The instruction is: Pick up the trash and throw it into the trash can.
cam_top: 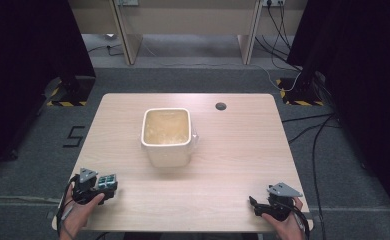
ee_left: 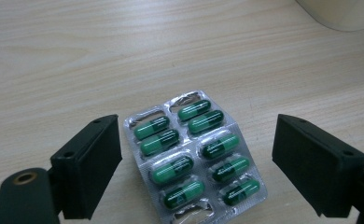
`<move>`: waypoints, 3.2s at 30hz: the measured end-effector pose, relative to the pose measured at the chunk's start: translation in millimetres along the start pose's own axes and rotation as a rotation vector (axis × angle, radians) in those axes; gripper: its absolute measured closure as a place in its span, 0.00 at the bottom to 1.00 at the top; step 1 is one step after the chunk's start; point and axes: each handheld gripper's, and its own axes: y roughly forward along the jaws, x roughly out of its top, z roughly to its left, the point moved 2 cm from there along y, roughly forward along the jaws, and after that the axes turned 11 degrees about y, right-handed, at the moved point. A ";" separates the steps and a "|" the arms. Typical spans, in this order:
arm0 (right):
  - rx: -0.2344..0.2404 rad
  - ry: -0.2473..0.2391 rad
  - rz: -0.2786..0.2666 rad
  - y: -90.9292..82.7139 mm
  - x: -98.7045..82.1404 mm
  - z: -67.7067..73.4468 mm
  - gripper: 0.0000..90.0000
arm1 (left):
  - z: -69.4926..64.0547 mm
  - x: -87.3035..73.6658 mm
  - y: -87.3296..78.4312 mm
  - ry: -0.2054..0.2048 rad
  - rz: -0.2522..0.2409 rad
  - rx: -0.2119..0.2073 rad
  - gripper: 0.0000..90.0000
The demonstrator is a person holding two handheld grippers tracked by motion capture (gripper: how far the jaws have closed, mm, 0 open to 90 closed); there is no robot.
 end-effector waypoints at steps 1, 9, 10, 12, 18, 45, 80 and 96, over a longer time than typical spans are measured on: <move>0.000 0.000 0.000 0.0 0.0 0.0 0.17 | -0.9 -0.2 1.8 -0.001 0.007 0.005 0.17; 0.001 -0.002 0.000 0.1 0.0 -0.1 0.16 | -3.0 -5.2 9.7 -0.013 0.037 0.022 0.18; 0.001 -0.001 -0.001 0.1 0.0 -0.1 0.17 | -2.7 -4.8 9.7 -0.019 0.029 0.023 0.22; 0.001 -0.001 -0.002 0.1 -0.1 -0.1 0.16 | -2.0 -4.5 9.6 -0.019 0.028 0.026 0.27; 0.001 -0.002 -0.001 0.1 -0.1 -0.2 0.16 | 1.5 -4.6 9.4 -0.021 0.007 0.024 0.38; 0.003 -0.004 0.001 0.1 0.1 -0.2 0.16 | 7.6 31.2 -9.7 -0.003 -0.075 -0.058 0.38; 0.005 -0.005 0.001 0.1 0.1 -0.4 0.16 | 3.2 97.1 -18.7 0.064 -0.136 -0.200 0.38; 0.009 -0.009 -0.002 0.1 -0.2 -0.6 0.16 | 3.9 139.4 -34.5 0.102 -0.180 -0.233 0.38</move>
